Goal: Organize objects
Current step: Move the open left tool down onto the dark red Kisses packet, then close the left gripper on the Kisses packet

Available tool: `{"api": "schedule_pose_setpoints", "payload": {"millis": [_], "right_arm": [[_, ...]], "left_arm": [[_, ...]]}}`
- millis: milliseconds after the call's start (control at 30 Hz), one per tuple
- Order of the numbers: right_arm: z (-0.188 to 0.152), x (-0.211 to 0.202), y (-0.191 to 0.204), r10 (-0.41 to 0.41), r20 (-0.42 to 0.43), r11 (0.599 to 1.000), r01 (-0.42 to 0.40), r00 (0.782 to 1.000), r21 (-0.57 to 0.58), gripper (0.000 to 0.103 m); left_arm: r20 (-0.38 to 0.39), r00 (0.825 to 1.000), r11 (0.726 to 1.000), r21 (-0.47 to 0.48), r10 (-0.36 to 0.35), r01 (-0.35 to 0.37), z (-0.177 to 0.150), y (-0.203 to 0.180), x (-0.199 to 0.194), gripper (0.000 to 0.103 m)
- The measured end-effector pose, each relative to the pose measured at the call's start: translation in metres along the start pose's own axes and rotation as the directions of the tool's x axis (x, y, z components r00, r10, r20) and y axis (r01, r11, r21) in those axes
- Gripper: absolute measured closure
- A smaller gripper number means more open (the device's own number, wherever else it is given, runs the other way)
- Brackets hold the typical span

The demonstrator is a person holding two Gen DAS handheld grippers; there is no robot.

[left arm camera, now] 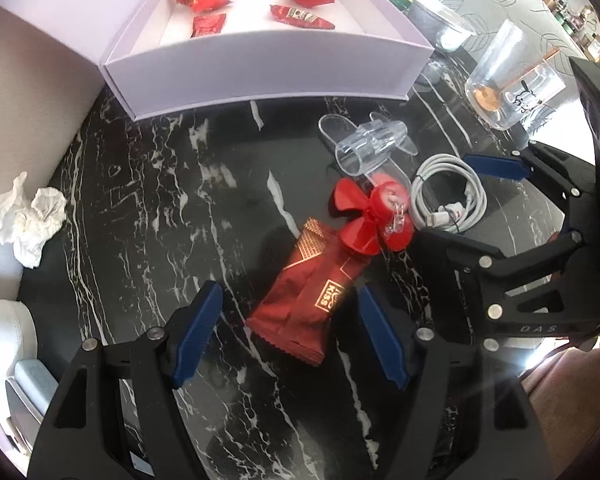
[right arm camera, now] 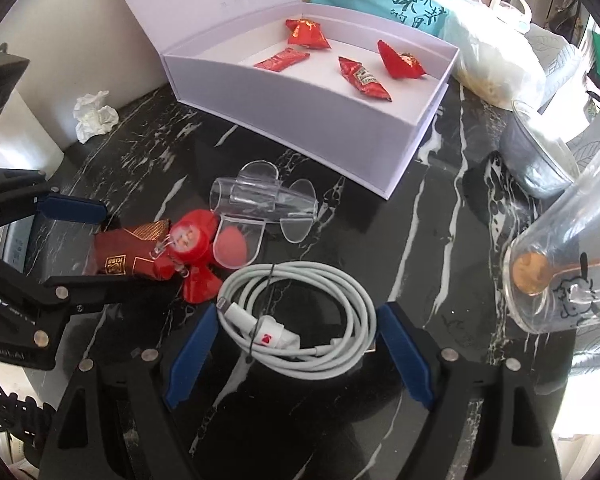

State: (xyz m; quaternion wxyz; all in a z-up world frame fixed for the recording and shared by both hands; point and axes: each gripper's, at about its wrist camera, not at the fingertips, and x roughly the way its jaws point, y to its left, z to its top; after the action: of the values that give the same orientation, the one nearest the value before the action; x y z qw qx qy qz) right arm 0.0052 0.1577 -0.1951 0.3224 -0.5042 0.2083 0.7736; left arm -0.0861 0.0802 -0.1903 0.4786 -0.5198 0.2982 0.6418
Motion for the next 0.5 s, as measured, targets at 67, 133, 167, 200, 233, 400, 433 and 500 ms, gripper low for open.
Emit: {"api": "schedule_pose_setpoints", "payload": {"millis": [67,133,167,200,233,400,433,500], "right_arm": [[0.001,0.001,0.001,-0.008,-0.004,1.000,0.008,1.000,0.001,0.020],[0.002,0.002,0.002,-0.016,-0.008,1.000,0.016,1.000,-0.007,0.024],[0.002,0.000,0.003,-0.017,-0.001,1.000,0.017,1.000,-0.008,0.026],[0.002,0.000,0.003,-0.023,-0.004,1.000,0.023,1.000,0.000,0.027],[0.001,0.000,0.003,-0.026,-0.003,1.000,0.026,1.000,0.008,0.028],[0.001,-0.002,0.003,-0.014,-0.006,1.000,0.014,1.000,0.010,0.030],[0.001,-0.002,0.001,-0.006,-0.007,1.000,0.007,1.000,0.017,0.030],[0.000,-0.004,-0.002,0.007,-0.014,0.999,-0.006,1.000,0.041,0.030]], "left_arm": [[0.010,1.000,1.000,0.014,0.001,-0.001,-0.001,-0.001,0.000,0.033],[0.015,1.000,1.000,0.029,0.000,0.000,-0.002,-0.002,0.000,0.036],[0.017,1.000,0.999,0.041,0.001,-0.002,-0.002,-0.004,-0.001,0.041],[0.020,1.000,0.998,0.058,0.006,-0.007,-0.003,-0.006,-0.001,0.049],[0.021,1.000,0.996,0.081,0.021,-0.022,-0.003,-0.008,-0.001,0.052],[0.017,0.999,0.988,0.152,0.034,-0.036,-0.008,-0.019,-0.003,0.071],[0.014,1.000,0.989,0.148,0.024,-0.026,-0.009,-0.019,-0.004,0.071],[0.008,1.000,0.992,0.126,0.010,-0.011,-0.009,-0.016,-0.005,0.073]]}}
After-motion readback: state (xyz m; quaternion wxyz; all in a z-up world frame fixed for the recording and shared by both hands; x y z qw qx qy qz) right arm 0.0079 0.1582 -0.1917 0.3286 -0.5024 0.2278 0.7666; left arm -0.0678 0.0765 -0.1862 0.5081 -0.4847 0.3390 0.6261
